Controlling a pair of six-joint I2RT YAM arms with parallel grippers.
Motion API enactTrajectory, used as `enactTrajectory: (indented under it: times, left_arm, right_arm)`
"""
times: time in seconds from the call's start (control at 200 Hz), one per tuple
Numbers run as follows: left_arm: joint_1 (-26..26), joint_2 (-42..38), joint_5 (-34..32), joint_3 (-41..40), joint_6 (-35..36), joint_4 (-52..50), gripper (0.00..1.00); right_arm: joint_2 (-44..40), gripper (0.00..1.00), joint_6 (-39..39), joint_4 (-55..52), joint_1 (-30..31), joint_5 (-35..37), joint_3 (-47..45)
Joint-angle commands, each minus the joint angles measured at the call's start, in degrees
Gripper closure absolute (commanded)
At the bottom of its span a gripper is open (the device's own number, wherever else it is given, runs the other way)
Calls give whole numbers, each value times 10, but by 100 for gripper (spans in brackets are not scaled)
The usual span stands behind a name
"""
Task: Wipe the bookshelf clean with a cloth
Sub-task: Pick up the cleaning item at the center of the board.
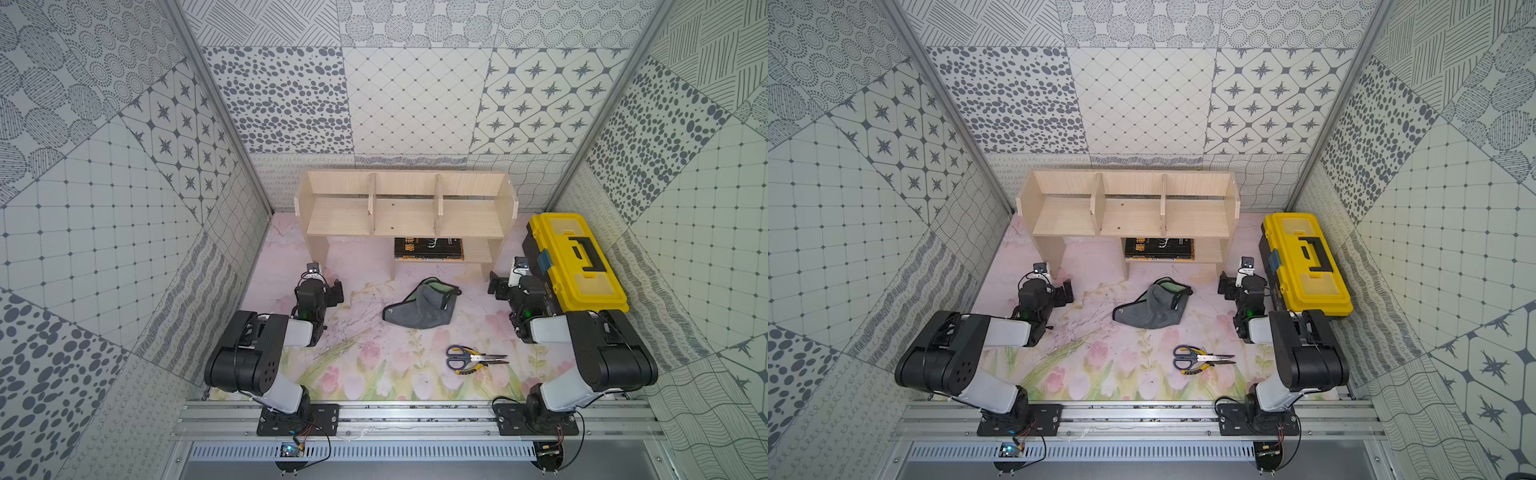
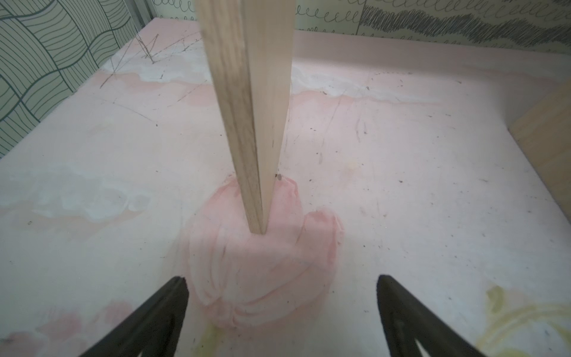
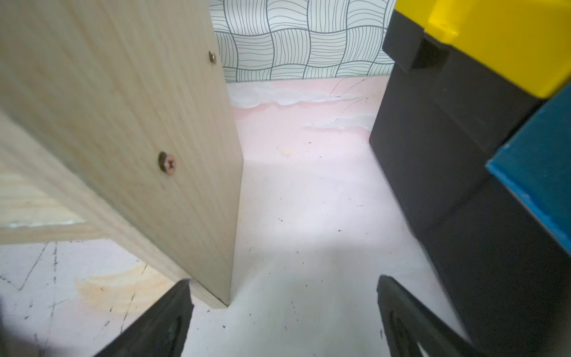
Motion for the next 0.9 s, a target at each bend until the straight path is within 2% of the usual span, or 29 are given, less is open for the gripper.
enactTrajectory:
  times: [0.0, 0.895]
  left_arm:
    - [2, 1, 9, 3, 6, 40, 1]
    - [10, -1, 22, 2, 0, 39, 1]
  right_arm:
    - [-6, 3, -5, 16, 0, -3, 12]
    - [-6, 3, -3, 14, -1, -6, 13]
